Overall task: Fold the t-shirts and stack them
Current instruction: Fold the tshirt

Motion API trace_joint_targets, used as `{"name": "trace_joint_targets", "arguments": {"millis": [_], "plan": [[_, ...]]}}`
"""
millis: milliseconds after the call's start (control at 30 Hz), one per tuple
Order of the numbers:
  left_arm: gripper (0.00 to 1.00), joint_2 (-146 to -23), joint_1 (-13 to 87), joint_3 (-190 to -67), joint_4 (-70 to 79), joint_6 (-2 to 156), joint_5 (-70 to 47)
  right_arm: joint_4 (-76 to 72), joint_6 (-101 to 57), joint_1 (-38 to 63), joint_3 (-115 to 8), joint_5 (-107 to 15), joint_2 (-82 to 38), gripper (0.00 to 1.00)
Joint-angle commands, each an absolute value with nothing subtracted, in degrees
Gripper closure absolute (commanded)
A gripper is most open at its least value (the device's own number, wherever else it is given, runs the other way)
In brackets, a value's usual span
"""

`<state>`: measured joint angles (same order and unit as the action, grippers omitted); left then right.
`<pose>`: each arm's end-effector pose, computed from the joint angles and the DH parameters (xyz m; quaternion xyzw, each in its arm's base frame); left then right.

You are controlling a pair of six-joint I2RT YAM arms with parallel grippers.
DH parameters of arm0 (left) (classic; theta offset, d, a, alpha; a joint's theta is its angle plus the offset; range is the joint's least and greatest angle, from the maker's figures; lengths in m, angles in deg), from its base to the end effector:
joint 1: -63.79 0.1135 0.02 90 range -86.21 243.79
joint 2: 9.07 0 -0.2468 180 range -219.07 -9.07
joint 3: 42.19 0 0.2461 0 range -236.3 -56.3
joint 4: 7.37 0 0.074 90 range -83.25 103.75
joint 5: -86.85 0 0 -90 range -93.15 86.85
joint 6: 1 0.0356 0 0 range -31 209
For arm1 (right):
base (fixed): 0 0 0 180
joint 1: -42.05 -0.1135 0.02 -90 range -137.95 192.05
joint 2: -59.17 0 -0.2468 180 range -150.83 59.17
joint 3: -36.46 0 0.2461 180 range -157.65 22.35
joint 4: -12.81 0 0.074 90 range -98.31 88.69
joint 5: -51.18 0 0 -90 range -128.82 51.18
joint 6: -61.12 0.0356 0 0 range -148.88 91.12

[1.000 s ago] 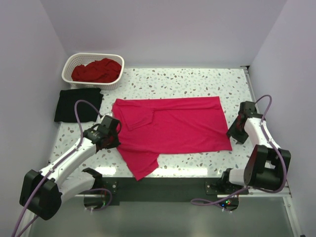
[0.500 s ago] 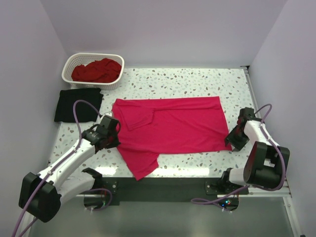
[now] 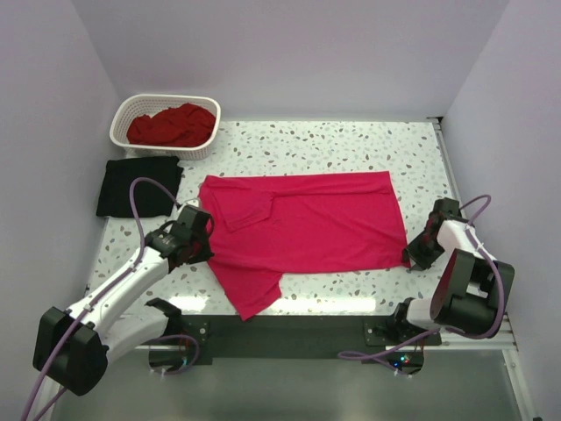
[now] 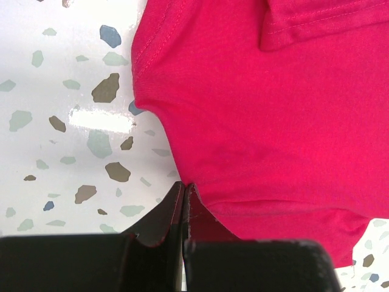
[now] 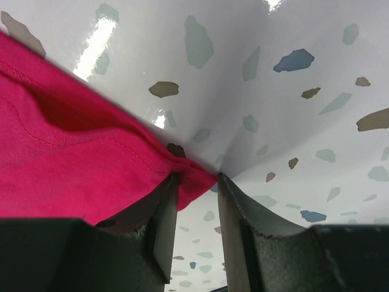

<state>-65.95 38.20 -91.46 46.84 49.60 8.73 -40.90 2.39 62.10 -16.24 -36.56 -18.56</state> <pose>0.1659 -0.0713 0.1917 -0.1410 0.9547 -0.0454 0.2582 0.1986 -0.0740 0.1431 0.4326 0.8960 -0.0099 0.0995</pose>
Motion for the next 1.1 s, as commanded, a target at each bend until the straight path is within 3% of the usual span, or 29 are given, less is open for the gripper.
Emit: {"name": "trace_joint_targets", "arguments": {"millis": [0,233,433,567,1067], "plan": [[0.99,-64.79,38.12,-93.30,45.68,50.24,8.62,-36.82,2.67,62.44,-15.27,-38.73,-18.79,0.64],[0.99,-65.06,38.12,-93.31,45.68,50.15,8.80,-36.46,2.76,62.53,-15.71,-40.40,-17.38,0.65],[0.99,-65.06,38.12,-93.39,45.86,49.89,9.50,-34.97,2.41,62.62,-15.10,-40.14,-18.87,0.82],[1.00,-65.15,38.12,-93.57,46.21,49.63,9.77,-35.49,1.88,63.05,-15.09,-39.53,-19.14,1.00],[1.00,-61.54,38.91,-98.75,56.31,50.68,9.68,-51.75,1.45,63.58,-22.91,-36.36,-8.69,1.00]]}}
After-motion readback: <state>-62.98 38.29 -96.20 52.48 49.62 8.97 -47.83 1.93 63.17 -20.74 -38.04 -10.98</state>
